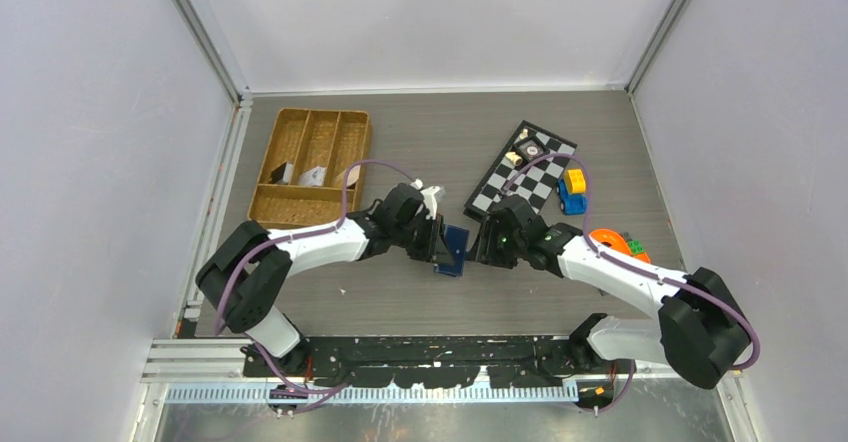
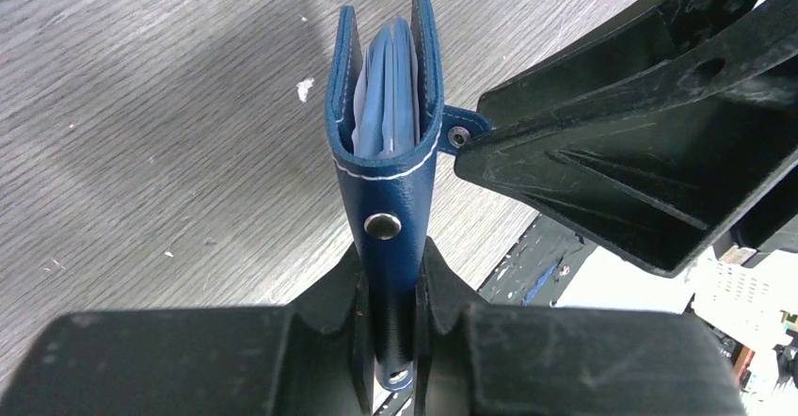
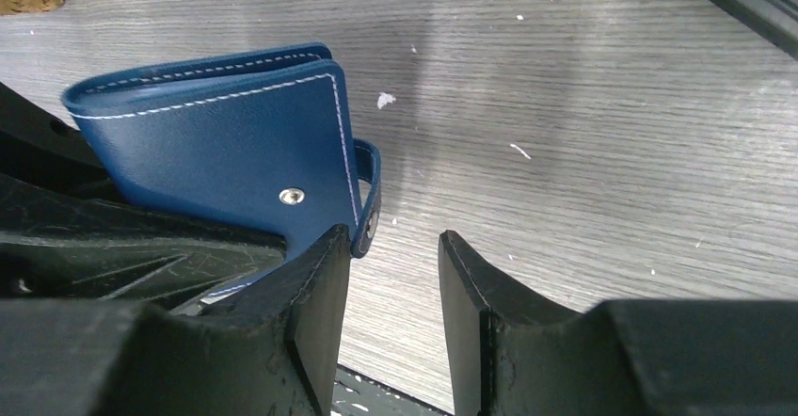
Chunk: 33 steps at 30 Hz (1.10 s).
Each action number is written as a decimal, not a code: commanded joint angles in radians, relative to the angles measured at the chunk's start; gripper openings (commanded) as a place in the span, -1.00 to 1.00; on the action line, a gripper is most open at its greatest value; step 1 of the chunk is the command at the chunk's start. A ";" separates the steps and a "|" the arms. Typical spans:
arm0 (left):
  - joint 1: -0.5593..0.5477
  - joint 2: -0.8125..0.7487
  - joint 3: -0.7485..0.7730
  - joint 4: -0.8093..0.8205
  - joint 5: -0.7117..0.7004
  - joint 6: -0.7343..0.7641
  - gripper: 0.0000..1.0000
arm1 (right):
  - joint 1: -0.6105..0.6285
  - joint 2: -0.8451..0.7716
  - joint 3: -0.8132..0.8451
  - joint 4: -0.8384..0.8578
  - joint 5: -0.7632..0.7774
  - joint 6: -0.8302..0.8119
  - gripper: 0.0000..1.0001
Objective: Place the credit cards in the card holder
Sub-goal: Place the card holder at the center of the board.
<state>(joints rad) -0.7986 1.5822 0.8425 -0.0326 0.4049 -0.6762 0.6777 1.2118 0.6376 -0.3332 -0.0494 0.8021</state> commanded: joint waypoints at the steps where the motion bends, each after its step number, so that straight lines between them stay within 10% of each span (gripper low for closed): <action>1: -0.004 0.009 0.004 0.059 0.021 0.016 -1.00 | 0.001 0.023 0.046 0.072 0.016 0.027 -0.12; 12: -0.004 0.040 0.014 0.037 0.005 0.058 -0.88 | 0.001 0.046 0.038 0.074 0.083 0.028 -0.72; 21: -0.004 -0.010 0.034 -0.105 -0.141 0.149 0.31 | 0.002 -0.069 0.051 -0.061 0.139 -0.009 -0.99; 33: -0.004 -0.157 0.050 -0.263 -0.350 0.198 0.88 | 0.001 -0.200 0.029 -0.095 0.109 0.017 -0.99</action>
<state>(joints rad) -0.7986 1.4860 0.8520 -0.2420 0.1623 -0.5053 0.6777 1.0412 0.6510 -0.4286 0.0509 0.8112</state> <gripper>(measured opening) 0.924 0.021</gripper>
